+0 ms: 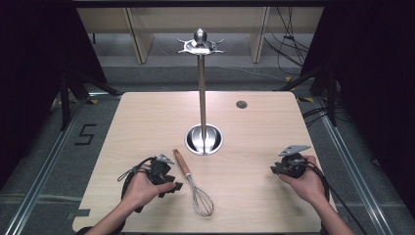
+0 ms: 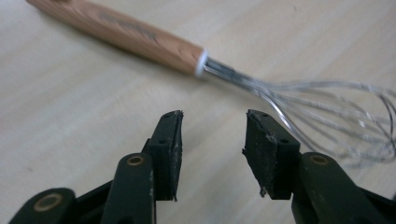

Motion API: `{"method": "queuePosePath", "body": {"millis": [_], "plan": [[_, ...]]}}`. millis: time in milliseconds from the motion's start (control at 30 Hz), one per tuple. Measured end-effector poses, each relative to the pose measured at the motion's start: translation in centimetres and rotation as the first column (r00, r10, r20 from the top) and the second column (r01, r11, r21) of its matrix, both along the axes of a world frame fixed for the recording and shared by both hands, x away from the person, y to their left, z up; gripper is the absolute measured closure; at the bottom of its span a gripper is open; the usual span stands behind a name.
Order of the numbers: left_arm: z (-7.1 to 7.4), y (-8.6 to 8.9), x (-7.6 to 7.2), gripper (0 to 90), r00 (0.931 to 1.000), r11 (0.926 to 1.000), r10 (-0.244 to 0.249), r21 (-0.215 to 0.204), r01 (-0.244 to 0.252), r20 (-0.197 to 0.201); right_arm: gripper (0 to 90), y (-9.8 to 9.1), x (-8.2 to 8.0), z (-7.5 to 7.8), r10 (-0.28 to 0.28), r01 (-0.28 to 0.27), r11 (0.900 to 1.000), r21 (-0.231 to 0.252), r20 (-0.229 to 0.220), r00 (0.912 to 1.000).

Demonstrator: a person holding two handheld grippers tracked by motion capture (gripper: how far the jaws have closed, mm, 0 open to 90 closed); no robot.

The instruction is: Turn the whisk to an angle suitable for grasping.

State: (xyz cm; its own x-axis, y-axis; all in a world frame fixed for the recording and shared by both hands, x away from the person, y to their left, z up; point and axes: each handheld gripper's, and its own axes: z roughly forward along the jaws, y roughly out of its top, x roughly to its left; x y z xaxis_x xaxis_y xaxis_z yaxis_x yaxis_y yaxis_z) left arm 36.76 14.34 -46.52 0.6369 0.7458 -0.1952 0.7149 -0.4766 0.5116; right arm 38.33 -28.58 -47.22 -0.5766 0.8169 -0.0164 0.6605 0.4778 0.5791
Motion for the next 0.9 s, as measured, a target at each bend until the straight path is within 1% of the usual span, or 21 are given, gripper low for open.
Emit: {"method": "queuePosePath", "body": {"millis": [67, 100, 133, 167, 200, 233, 267, 300, 333, 367, 400, 433, 500, 600, 700, 733, 767, 800, 833, 867, 900], "plan": [[0.2, -0.2, 0.7, 51.5, 0.9984, 0.9984, 0.056, -0.001, -0.056, -0.005, 71.4, 0.0, 0.0, 0.0, -0.003, 0.003, 1.0000, 0.001, -0.004, 1.0000], [0.3, -0.2, 1.4, 48.1, 0.9946, 0.9949, 0.101, 0.011, -0.100, -0.025, 71.2, 0.1, 0.1, -0.4, -0.014, 0.014, 0.9997, 0.020, 0.027, 0.9995], [0.3, -0.2, 1.4, 43.2, 0.9946, 0.9949, 0.101, 0.011, -0.100, -0.025, 71.2, 0.1, 0.1, -0.4, -0.014, 0.014, 0.9997, 0.020, 0.027, 0.9995], [0.3, -0.2, 2.3, 38.2, 0.9889, 0.9883, 0.144, 0.056, -0.142, -0.038, 70.5, 0.1, 0.0, -0.4, -0.019, 0.018, 0.9995, 0.027, 0.023, 0.9995], [0.3, -0.2, 2.3, 36.2, 0.9889, 0.9883, 0.144, 0.056, -0.142, -0.038, 70.5, 0.1, 0.0, -0.4, -0.019, 0.018, 0.9995, 0.027, 0.023, 0.9995], [0.4, -0.3, 3.2, 35.7, 0.9826, 0.9808, 0.179, 0.087, -0.175, -0.049, 70.0, 0.2, 0.0, -0.4, -0.015, 0.014, 0.9996, 0.026, 0.019, 0.9997], [0.4, -0.3, 3.2, 34.3, 0.9826, 0.9808, 0.179, 0.087, -0.175, -0.049, 70.0, 0.2, 0.0, -0.4, -0.015, 0.014, 0.9996, 0.026, 0.019, 0.9997], [0.2, -0.7, 3.9, 32.3, 0.9611, 0.9648, 0.259, 0.069, -0.254, -0.095, 69.6, 0.2, 0.0, -0.2, -0.017, 0.017, 0.9996, 0.023, -0.009, 0.9998], [0.2, -0.7, 3.9, 31.8, 0.9611, 0.9648, 0.259, 0.069, -0.254, -0.095, 69.4, 0.2, 0.0, -0.3, -0.018, 0.018, 0.9995, 0.025, -0.010, 0.9998], [0.0, -0.9, 4.7, 30.8, 0.9542, 0.9609, 0.275, 0.072, -0.268, -0.119, 69.2, 0.1, 0.0, -0.1, -0.013, 0.014, 0.9998, 0.013, -0.029, 0.9995], [0.0, -0.9, 4.7, 30.2, 0.9542, 0.9609, 0.275, 0.072, -0.268, -0.119, 69.2, 0.1, 0.0, -0.1, -0.013, 0.014, 0.9998, 0.013, -0.029, 0.9995], [0.0, -1.2, 5.4, 30.1, 0.9543, 0.9629, 0.264, 0.093, -0.253, -0.139, 68.9, 0.1, 0.0, -0.2, -0.007, 0.008, 0.9999, 0.009, -0.033, 0.9994], [-0.1, -1.8, 6.0, 29.6, 0.9505, 0.9596, 0.276, 0.097, -0.264, -0.143, 68.8, 0.1, 0.1, -0.3, 0.002, -0.002, 1.0000, 0.003, -0.018, 0.9998], [-0.4, -2.7, 6.8, 28.8, 0.9565, 0.9658, 0.243, 0.131, -0.223, -0.161, 68.5, 0.2, 0.1, -0.2, 0.004, -0.003, 1.0000, 0.007, -0.018, 0.9998], [-0.6, -3.2, 7.1, 28.9, 0.9557, 0.9624, 0.251, 0.146, -0.229, -0.153, 68.2, 0.1, 0.0, -0.2, 0.010, -0.010, 0.9999, 0.007, -0.025, 0.9996], [-0.7, -3.4, 7.1, 28.9, 0.9528, 0.9587, 0.264, 0.149, -0.242, -0.150, 68.2, 0.2, 0.0, -0.2, 0.001, 0.000, 0.9999, 0.012, -0.035, 0.9994], [-0.6, -3.5, 7.2, 28.9, 0.9473, 0.9497, 0.284, 0.180, -0.256, -0.148, 68.2, 0.2, 0.0, -0.2, 0.002, -0.001, 0.9999, 0.012, -0.035, 0.9994], [-0.8, -3.6, 7.2, 29.0, 0.9437, 0.9465, 0.299, 0.169, -0.275, -0.141, 68.1, 0.2, 0.1, -0.6, 0.009, -0.009, 0.9998, 0.019, 0.002, 1.0000], [-0.8, -3.6, 7.2, 29.0, 0.9437, 0.9465, 0.299, 0.169, -0.275, -0.141, 68.1, 0.2, 0.1, -0.3, 0.013, -0.012, 0.9999, 0.006, -0.023, 0.9997], [-1.0, -3.8, 7.4, 29.1, 0.9421, 0.9458, 0.304, 0.164, -0.280, -0.142, 68.0, 0.2, 0.1, -0.4, 0.012, -0.012, 0.9999, 0.008, -0.021, 0.9997], [-1.0, -4.2, 7.4, 29.1, 0.9277, 0.9376, 0.333, 0.164, -0.306, -0.169, 68.0, 0.2, 0.1, -0.3, 0.005, -0.005, 0.9999, 0.012, -0.036, 0.9993]]}}
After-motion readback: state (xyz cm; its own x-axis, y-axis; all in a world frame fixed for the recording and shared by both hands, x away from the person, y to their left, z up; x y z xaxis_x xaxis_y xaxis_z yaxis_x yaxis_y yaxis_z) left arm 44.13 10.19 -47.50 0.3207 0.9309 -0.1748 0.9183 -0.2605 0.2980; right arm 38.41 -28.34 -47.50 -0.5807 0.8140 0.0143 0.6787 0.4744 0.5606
